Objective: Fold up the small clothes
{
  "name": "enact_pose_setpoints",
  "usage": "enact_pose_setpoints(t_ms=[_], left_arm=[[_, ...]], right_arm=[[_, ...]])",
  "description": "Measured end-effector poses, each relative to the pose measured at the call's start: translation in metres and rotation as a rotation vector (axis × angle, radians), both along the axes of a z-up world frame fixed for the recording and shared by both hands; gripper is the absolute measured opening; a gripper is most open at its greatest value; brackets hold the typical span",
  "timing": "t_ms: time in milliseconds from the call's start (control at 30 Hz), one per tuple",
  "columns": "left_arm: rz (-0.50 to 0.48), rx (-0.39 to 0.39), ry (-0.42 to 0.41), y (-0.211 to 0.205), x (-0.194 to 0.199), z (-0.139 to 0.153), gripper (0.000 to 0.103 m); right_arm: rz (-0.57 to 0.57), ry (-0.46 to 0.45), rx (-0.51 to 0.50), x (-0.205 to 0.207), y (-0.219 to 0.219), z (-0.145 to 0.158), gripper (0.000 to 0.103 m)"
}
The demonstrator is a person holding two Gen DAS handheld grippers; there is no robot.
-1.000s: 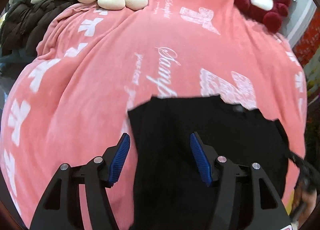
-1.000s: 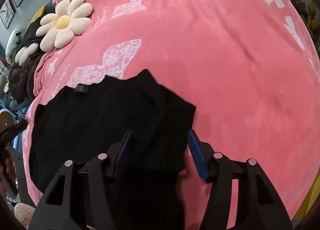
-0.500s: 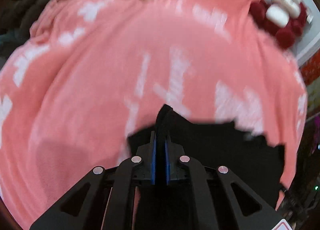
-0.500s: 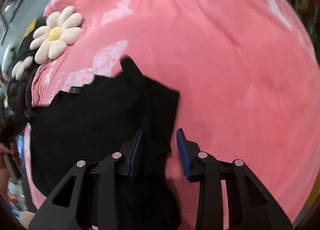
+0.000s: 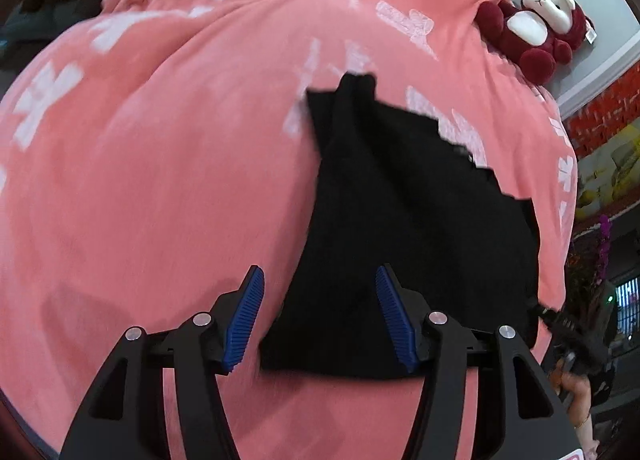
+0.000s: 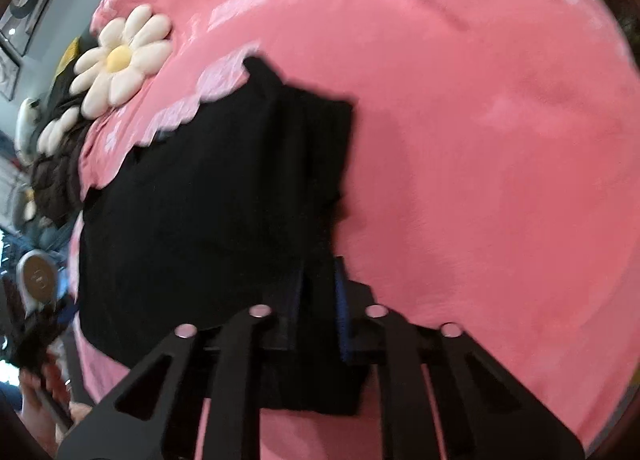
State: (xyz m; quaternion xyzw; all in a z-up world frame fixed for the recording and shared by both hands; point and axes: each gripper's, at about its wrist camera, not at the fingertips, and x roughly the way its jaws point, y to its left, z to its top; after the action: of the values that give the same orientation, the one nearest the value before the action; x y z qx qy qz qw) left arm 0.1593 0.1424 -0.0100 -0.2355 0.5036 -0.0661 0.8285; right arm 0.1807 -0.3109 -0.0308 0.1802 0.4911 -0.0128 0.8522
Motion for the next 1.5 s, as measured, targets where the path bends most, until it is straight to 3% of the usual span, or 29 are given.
enact_pose_setpoints(t_ms=[33,67,133,167,233,267,300,400,500,533,567,600,633,733,900,967,1033,1100,1167,1267,1300,1333,1400,1433,1500], left_arm=[[0.002,-0.003,0.007,0.0,-0.005,-0.002,0.056],[0.004,-0.008,0.016,-0.001,-0.009,-0.004,0.056],[0.02,-0.013,0.019,-0.001,-0.014,-0.007,0.056],[0.032,-0.018,0.022,-0.001,-0.013,-0.009,0.056],[0.043,-0.033,0.035,-0.002,-0.013,-0.015,0.06],[0.053,-0.049,0.046,-0.004,-0.013,-0.019,0.061],[0.066,-0.065,0.047,-0.005,-0.014,-0.024,0.064],[0.093,-0.065,0.011,-0.009,-0.015,-0.024,0.068],[0.083,-0.058,0.018,-0.014,-0.01,-0.021,0.066],[0.077,-0.074,0.025,-0.014,-0.008,-0.02,0.049],[0.06,-0.123,0.037,-0.014,-0.005,-0.02,0.028],[0.043,-0.155,0.075,-0.015,-0.002,-0.022,0.01],[0.052,-0.158,0.091,-0.015,0.0,-0.021,0.009],[0.04,-0.131,0.079,-0.015,-0.003,-0.005,0.008],[-0.013,-0.179,0.057,0.004,-0.031,0.045,0.008],[-0.053,-0.177,0.088,0.003,-0.049,0.048,0.008],[-0.079,-0.162,0.134,-0.002,-0.068,0.04,0.008],[-0.092,-0.072,0.189,-0.014,-0.088,0.017,0.01],[-0.087,0.031,0.225,-0.025,-0.099,-0.001,0.012],[-0.041,0.104,0.175,-0.029,-0.102,0.012,0.016],[-0.035,0.12,0.134,-0.029,-0.1,0.022,0.018],[-0.033,0.142,0.092,-0.029,-0.096,0.034,0.03],[-0.038,0.198,0.01,-0.034,-0.079,0.06,0.053],[-0.046,0.219,-0.037,-0.036,-0.063,0.072,0.058],[-0.054,0.248,-0.063,-0.037,-0.042,0.077,0.058]], right_arm=[[-0.022,0.028,-0.045,-0.002,-0.005,-0.004,0.007],[-0.032,0.068,-0.026,-0.004,-0.011,-0.01,0.01],[-0.038,0.077,0.115,-0.017,-0.021,-0.013,0.013],[-0.033,0.064,0.154,-0.027,-0.021,-0.01,0.019],[-0.037,0.021,0.149,-0.043,-0.017,-0.001,0.049],[-0.037,0.006,0.153,-0.049,-0.014,0.001,0.071],[-0.028,0.001,0.168,-0.052,-0.011,0.0,0.078],[0.006,0.028,0.253,-0.048,0.002,-0.014,0.077],[-0.003,0.067,0.259,-0.034,0.013,-0.027,0.08],[0.006,0.041,0.244,-0.032,0.016,-0.022,0.079],[0.023,0.033,0.247,-0.032,0.019,-0.019,0.052],[0.032,0.055,0.265,-0.028,0.02,-0.021,0.01],[0.026,0.074,0.306,-0.027,0.018,-0.022,0.011],[0.057,0.026,0.265,-0.037,0.017,0.012,0.009],[0.099,-0.013,0.239,-0.077,0.008,0.059,0.009],[0.109,0.029,0.219,-0.098,0.006,0.055,0.009],[0.112,0.104,0.191,-0.119,0.008,0.032,0.009],[0.106,0.179,0.193,-0.133,0.012,0.002,0.013],[0.077,0.243,0.092,-0.142,0.014,-0.018,0.019],[0.038,0.167,0.074,-0.14,0.009,0.004,0.022],[0.037,0.129,0.047,-0.136,0.007,0.017,0.027],[0.048,0.084,0.004,-0.127,0.007,0.033,0.031],[0.074,0.024,-0.046,-0.107,0.007,0.053,0.053],[0.086,-0.006,-0.061,-0.09,0.008,0.061,0.054],[0.1,-0.021,-0.059,-0.06,0.008,0.065,0.055]])
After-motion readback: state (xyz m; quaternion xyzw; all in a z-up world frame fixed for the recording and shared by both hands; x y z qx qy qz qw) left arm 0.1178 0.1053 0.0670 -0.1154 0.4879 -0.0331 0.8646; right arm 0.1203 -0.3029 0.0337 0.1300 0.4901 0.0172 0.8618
